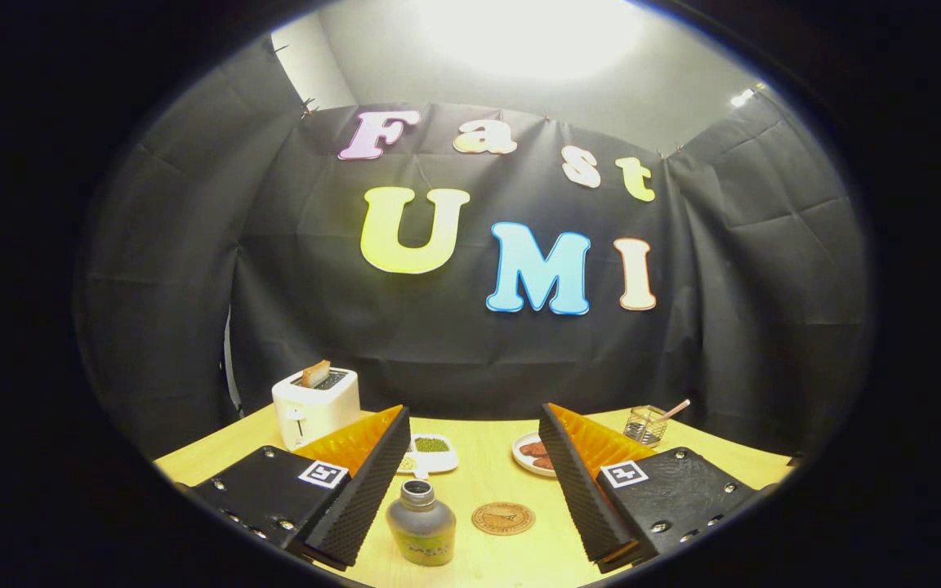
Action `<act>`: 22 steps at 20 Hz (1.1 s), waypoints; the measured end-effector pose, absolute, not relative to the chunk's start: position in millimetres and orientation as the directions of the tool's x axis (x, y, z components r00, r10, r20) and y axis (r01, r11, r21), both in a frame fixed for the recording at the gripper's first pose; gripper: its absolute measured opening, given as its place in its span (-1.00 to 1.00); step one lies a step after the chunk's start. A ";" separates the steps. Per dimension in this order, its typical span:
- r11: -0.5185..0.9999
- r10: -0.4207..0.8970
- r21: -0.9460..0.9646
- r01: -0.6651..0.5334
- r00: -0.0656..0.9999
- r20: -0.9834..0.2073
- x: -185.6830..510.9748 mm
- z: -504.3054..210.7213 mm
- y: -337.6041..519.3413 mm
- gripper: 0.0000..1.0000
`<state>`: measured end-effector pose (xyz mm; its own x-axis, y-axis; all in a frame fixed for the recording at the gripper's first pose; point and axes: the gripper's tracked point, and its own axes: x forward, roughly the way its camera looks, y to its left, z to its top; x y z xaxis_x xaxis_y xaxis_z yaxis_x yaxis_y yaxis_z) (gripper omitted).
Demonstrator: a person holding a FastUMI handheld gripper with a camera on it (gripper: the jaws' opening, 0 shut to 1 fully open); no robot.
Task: Take the bottle from table, then pour the juice into the cup, finally place the bottle on the coaster
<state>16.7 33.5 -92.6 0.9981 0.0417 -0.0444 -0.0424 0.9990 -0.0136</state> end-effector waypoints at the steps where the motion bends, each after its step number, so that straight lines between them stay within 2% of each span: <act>1: 0.999 0.051 -0.005 -0.051 0.998 -0.049 18.4 -100.7 35.3 0.94; 5: 0.998 0.050 -0.020 -0.051 0.996 -0.073 18.6 -135.9 35.3 0.94; 9: 0.990 0.131 0.041 -0.133 0.991 0.035 17.3 -138.5 53.8 0.93; 13: 0.994 0.114 0.000 -0.114 0.993 -0.037 28.3 -165.7 51.9 0.93; 22: 0.987 0.155 -0.021 -0.158 0.983 -0.095 39.6 -215.1 71.1 0.93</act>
<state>39.6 71.1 -215.1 0.9833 0.1555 -0.0950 -0.1581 0.9872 -0.0208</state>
